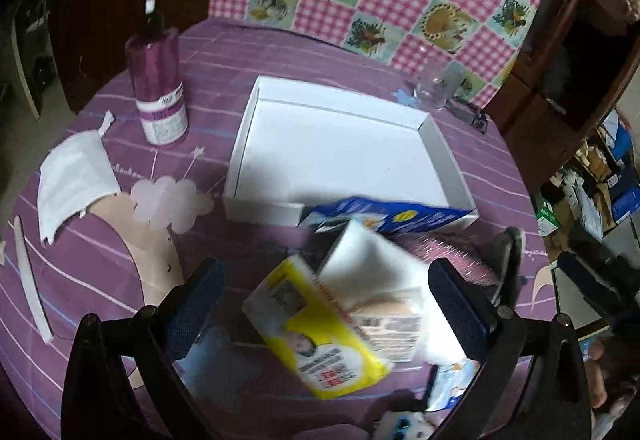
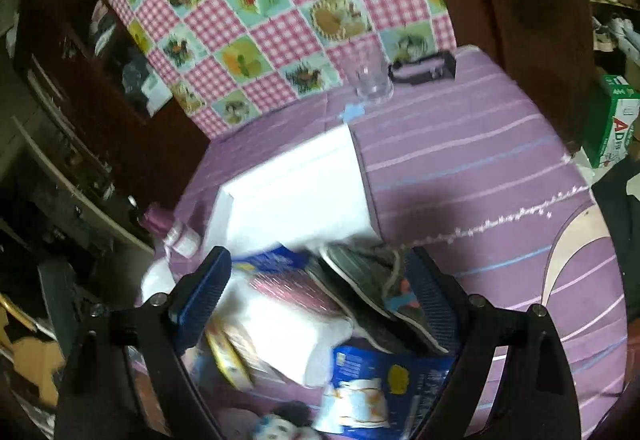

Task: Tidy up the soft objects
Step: 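Grasp the yellow wipes packet with the left tool while the right tool grasps the green plaid cloth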

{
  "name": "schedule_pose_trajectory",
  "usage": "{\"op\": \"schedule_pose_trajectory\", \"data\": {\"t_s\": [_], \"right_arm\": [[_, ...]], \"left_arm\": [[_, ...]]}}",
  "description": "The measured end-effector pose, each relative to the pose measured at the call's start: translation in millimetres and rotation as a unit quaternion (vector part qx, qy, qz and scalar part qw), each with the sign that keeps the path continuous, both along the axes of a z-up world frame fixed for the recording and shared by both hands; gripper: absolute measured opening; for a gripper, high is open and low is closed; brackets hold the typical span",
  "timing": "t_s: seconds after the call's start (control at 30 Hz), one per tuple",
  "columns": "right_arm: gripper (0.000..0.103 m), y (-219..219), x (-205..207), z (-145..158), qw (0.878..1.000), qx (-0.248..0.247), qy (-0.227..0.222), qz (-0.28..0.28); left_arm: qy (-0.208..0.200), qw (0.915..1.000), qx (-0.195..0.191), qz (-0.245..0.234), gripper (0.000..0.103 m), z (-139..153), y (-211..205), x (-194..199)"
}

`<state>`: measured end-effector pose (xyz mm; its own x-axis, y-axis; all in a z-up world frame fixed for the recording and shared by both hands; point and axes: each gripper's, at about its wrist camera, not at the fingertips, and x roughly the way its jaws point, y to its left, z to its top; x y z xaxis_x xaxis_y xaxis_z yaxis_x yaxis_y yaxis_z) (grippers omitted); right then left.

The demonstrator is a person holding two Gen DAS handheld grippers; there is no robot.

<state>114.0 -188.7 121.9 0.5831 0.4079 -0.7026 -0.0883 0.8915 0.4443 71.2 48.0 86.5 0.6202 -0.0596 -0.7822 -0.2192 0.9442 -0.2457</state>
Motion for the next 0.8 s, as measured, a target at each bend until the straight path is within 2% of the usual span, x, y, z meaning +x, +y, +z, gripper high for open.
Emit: {"op": "schedule_pose_trajectory", "data": {"t_s": [0.1,0.3,0.5,0.6,0.8], "right_arm": [[0.089,1.1,-3.9,-15.0,0.999,-0.035,0.012,0.031],[0.089,-10.7,-2.0,-16.9,0.999,-0.011,0.012,0.033],[0.084,-10.2,1.0,-24.2,0.999,-0.041,0.023,0.021],[0.079,-10.6,5.1,-32.2,0.998,-0.045,0.036,0.022],[0.063,-12.2,13.2,-49.3,0.996,-0.044,0.073,0.026]], "left_arm": [[0.009,0.9999,0.01,-0.009,0.103,-6.4,-1.6,-7.7],[0.019,0.9978,0.048,-0.042,0.103,-14.4,-17.5,-16.0],[0.043,0.9935,0.071,-0.078,0.103,-30.6,-36.7,-13.4],[0.064,0.9919,0.067,-0.087,0.103,-42.2,-40.2,-7.7],[0.066,0.992,0.054,-0.094,0.103,-44.7,-38.8,-7.9]]}}
